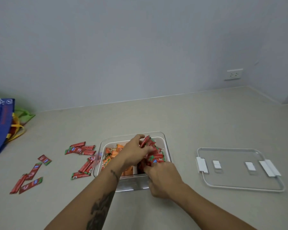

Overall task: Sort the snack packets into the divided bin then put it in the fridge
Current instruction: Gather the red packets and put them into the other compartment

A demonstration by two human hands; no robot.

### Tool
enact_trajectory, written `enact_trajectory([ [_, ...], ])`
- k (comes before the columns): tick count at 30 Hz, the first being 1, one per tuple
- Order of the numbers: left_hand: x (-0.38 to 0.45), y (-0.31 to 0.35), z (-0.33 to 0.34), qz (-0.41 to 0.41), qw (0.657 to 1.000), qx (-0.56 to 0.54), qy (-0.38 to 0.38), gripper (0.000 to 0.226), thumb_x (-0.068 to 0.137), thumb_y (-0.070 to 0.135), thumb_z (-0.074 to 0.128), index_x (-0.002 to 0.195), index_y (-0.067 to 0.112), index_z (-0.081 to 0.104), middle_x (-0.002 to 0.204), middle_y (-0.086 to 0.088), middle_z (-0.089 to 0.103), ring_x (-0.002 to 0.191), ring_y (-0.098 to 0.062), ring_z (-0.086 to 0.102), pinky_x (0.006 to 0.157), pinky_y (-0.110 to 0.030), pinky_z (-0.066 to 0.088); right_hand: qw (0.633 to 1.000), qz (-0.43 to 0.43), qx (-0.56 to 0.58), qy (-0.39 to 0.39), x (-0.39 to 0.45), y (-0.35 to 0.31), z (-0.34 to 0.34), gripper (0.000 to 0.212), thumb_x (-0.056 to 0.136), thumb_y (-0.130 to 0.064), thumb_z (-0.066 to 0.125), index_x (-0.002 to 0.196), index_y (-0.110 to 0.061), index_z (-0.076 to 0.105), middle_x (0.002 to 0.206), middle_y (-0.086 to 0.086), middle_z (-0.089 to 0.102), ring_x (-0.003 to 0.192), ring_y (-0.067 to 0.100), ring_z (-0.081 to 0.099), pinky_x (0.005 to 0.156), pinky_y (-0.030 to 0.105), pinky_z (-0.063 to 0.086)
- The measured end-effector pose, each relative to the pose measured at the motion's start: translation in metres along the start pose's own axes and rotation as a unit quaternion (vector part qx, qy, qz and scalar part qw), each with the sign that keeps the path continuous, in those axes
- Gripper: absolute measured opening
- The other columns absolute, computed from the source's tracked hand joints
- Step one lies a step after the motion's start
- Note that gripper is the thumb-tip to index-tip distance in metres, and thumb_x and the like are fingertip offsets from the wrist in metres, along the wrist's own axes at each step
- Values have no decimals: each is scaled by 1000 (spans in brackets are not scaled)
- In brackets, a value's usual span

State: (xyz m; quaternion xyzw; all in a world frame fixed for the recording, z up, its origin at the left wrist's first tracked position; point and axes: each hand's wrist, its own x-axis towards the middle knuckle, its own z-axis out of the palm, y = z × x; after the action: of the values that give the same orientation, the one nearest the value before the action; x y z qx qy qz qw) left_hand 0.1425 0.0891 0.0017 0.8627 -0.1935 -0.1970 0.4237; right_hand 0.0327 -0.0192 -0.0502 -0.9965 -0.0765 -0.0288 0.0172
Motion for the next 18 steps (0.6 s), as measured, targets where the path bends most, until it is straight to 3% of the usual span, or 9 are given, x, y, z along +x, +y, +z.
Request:
enact_trajectory([
  [3, 5, 3, 0, 3, 998, 64, 11, 54, 90, 29, 66, 140, 21, 48, 139, -5, 51, 125, -20, 52, 103, -33, 44, 1000, 5, 1, 8, 0, -1, 0, 24, 72, -29, 61, 95, -23, 64, 86, 5, 70, 74, 30, 68, 61, 31, 44],
  [7, -8, -4, -9, 38, 993, 87, 76, 29, 95, 20, 58, 124, 22, 59, 118, 0, 61, 94, -14, 62, 69, -21, 49, 999, 4, 6, 47, -3, -1, 0, 24, 78, -28, 58, 101, -22, 61, 96, 7, 69, 84, 34, 66, 65, 33, 39],
  [9, -18, -13, -13, 43, 991, 94, 86, 21, 96, 17, 55, 115, 23, 62, 104, 4, 64, 76, -12, 62, 57, -23, 51, 999, 3, 5, 46, -3, -2, -2, 26, 80, -29, 57, 105, -21, 61, 99, 8, 69, 87, 34, 66, 68, 34, 41],
  [13, -40, -32, -21, 58, 983, 128, 117, 20, 95, 15, 54, 109, 24, 64, 94, 8, 66, 73, -10, 66, 74, -37, 59, 999, 1, 5, 41, -2, -2, -1, 24, 81, -30, 55, 103, -20, 59, 100, 8, 69, 89, 34, 66, 68, 34, 41],
  [18, -67, -52, -29, 90, 973, 136, 163, 20, 95, 15, 55, 106, 26, 68, 97, 15, 64, 83, -4, 65, 76, -32, 58, 999, 18, 4, 28, -1, 3, 0, 21, 79, -30, 52, 97, -21, 58, 96, 5, 69, 89, 33, 66, 65, 33, 35],
])
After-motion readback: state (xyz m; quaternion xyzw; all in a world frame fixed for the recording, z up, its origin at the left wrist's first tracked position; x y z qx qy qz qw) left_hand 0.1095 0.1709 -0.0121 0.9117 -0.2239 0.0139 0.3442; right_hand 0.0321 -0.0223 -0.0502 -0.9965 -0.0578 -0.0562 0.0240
